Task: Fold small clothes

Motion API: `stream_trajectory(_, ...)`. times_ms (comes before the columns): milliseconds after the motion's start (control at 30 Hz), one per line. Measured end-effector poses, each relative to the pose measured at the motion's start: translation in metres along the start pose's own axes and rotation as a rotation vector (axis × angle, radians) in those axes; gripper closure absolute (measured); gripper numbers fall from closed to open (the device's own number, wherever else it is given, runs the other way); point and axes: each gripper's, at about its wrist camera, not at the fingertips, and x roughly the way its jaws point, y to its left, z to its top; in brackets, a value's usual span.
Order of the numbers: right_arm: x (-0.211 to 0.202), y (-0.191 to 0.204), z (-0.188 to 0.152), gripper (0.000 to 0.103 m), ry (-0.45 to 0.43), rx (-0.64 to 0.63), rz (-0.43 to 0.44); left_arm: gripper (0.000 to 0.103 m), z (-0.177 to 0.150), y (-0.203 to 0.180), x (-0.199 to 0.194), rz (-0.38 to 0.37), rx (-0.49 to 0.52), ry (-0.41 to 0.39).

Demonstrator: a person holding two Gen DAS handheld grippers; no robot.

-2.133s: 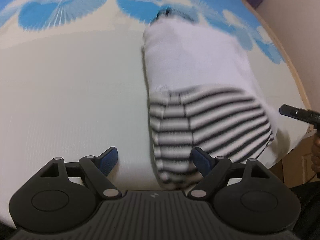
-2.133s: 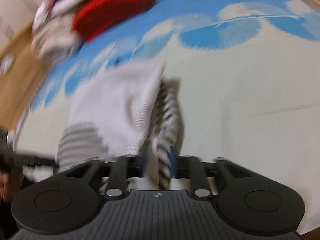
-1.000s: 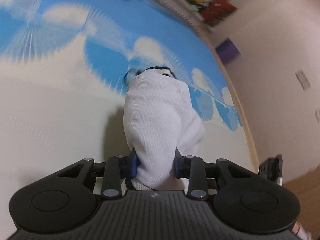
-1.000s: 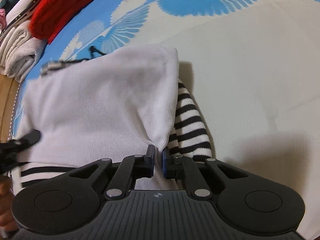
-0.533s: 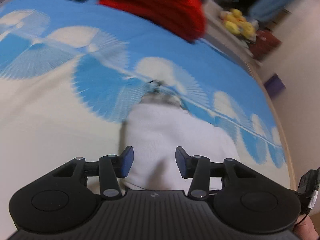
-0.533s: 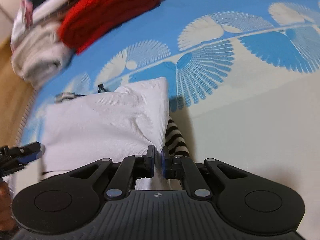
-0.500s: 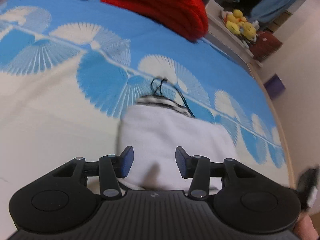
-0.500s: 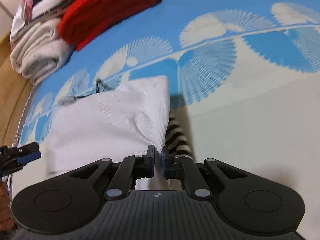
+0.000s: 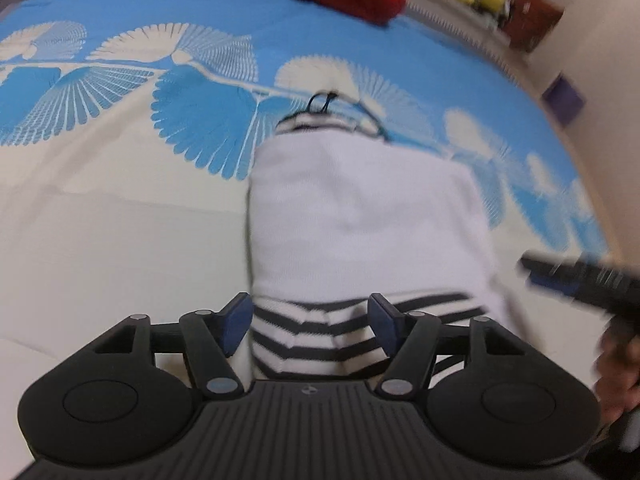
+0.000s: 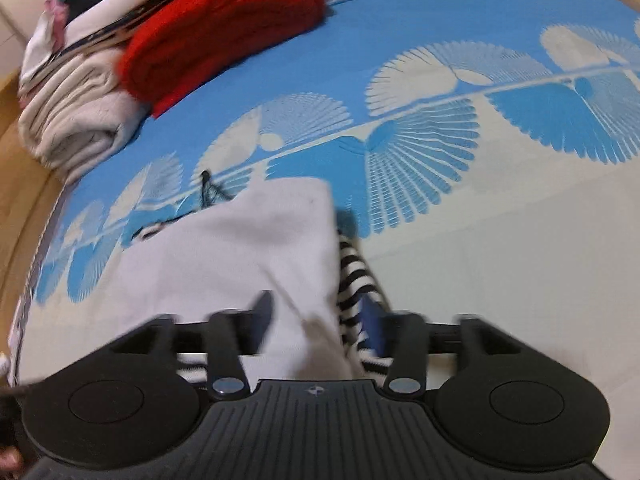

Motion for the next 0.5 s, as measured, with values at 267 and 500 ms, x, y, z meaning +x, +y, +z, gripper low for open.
stream_trajectory(267,0.033,0.009,-0.028,0.056,0.227,-0.114,-0.135,0.035,0.0,0.025,0.027,-0.063,-0.211,0.132)
stream_trajectory(500,0.03,0.002,-0.038,0.101,0.282,-0.038,-0.091,0.07,0.007,0.018,0.021,-0.053,-0.124,0.003)
